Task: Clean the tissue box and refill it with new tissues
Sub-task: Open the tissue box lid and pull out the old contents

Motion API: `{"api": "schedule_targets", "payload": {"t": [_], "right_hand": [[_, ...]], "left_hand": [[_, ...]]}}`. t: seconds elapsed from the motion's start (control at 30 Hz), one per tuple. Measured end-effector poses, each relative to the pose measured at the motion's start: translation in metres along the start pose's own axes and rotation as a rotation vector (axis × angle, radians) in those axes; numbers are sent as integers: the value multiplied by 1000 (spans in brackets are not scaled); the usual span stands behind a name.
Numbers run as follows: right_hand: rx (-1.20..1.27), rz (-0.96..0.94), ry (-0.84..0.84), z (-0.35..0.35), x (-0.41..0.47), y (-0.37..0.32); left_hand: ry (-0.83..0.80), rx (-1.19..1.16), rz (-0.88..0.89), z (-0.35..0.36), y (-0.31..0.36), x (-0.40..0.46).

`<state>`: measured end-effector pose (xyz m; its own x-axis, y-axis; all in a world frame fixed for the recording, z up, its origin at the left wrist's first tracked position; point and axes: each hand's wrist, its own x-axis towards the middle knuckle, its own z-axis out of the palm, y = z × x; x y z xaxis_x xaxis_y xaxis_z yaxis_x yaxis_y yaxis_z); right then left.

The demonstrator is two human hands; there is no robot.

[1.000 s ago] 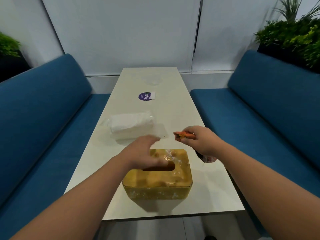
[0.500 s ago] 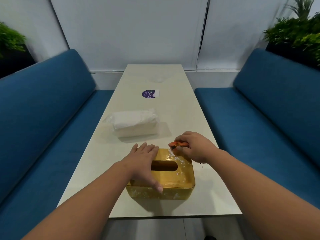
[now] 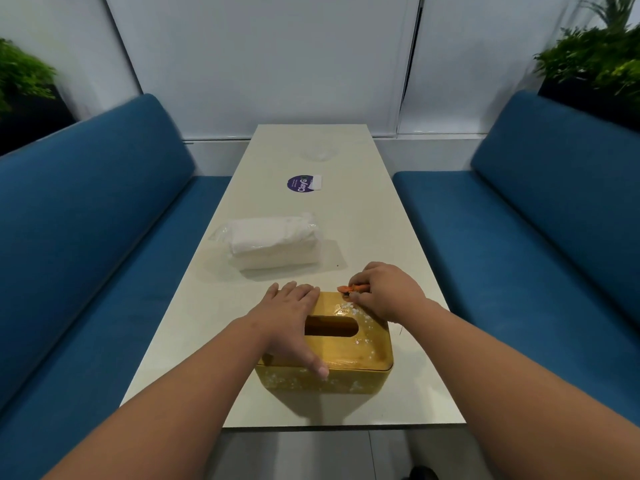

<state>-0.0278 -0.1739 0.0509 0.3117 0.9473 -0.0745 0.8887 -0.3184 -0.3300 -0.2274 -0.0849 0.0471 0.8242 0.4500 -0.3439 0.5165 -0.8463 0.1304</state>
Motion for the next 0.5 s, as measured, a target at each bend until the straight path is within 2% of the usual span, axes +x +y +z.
{"api": "schedule_targets", "payload": {"t": [0.5], "right_hand": [[59,163,-37,-20,-9,32]], "left_hand": [[-2,0,4,-1,-1,-1]]}}
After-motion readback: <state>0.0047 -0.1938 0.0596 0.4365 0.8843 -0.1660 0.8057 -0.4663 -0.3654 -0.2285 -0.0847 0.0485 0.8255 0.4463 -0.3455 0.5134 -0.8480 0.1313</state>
